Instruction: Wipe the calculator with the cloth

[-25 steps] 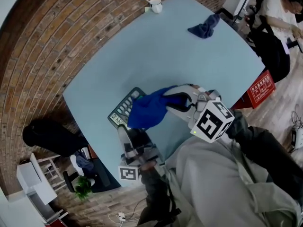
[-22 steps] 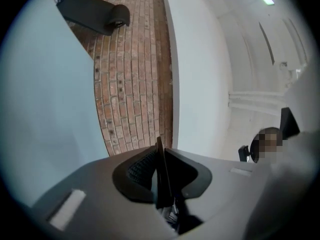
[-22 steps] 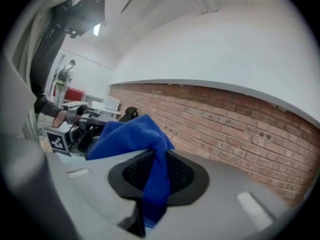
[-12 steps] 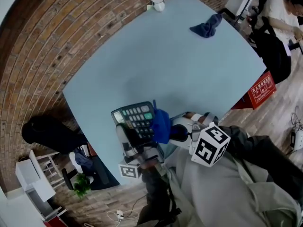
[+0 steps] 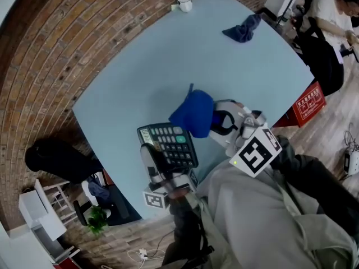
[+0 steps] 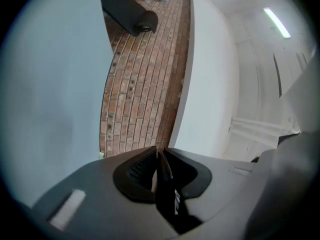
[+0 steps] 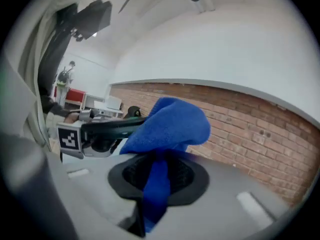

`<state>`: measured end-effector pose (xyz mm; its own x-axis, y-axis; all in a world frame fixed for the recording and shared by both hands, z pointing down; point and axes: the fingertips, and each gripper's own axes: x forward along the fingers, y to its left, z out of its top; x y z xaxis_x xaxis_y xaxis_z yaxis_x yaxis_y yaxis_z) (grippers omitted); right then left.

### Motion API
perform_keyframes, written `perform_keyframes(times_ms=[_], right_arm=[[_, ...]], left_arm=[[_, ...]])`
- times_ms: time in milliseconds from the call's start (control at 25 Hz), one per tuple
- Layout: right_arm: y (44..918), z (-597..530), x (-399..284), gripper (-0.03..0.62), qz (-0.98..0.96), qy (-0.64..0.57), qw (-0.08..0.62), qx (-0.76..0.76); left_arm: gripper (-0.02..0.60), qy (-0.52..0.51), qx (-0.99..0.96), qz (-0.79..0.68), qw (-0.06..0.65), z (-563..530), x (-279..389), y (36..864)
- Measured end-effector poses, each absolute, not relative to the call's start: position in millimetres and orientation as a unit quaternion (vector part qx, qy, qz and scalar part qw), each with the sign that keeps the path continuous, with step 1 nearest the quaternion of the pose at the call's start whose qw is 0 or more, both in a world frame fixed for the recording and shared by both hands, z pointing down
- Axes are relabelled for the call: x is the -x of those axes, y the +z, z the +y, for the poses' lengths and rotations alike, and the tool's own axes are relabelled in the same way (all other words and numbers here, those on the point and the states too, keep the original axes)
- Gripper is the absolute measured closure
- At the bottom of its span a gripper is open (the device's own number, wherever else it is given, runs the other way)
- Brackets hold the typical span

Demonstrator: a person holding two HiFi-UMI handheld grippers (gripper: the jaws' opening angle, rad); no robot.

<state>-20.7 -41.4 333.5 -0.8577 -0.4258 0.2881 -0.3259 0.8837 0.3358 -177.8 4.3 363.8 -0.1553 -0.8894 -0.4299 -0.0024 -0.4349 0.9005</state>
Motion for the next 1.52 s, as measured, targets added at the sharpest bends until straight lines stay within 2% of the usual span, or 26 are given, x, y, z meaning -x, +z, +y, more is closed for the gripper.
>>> perform_keyframes(times_ms=[120,320,640,880,1000,1240,1520], right_arm=[[356.1,-5.0,46.2,0.525,-0.945,-0.223,0.198,-0.132],[378.3,61.0,66.3,0.528,-0.906,-0.383,0.172,-0.043],[354.1,11.1,58.6,0.526,-0.889,-0.408,0.183,-0.1],[366.9,91.1,58.5,0.526,-0.868,-0.464,0.176,0.007],[366.5,88.4,53.2,0.526,-0.879,-0.444,0.174,0.01],[338.5,24.0,38.3,0.526,-0.95,-0.266,0.138,-0.085],[341.2,117.2,44.5,0.526,-0.952,-0.263,0.138,0.078]], left_arm=[[0.535,-0.66,-0.543,-0.372,0.361,-2.2,164.6,361.9],[0.537,-0.66,-0.548,-0.338,0.387,-1.9,161.0,364.0],[0.537,-0.654,-0.563,-0.327,0.386,-0.4,157.3,357.2],[0.535,-0.655,-0.544,-0.352,0.389,-4.1,168.0,366.3],[0.535,-0.646,-0.546,-0.363,0.39,-3.1,169.1,368.2],[0.537,-0.648,-0.541,-0.373,0.385,-2.9,170.1,367.7],[0.537,-0.627,-0.545,-0.421,0.364,-5.2,181.0,370.2]])
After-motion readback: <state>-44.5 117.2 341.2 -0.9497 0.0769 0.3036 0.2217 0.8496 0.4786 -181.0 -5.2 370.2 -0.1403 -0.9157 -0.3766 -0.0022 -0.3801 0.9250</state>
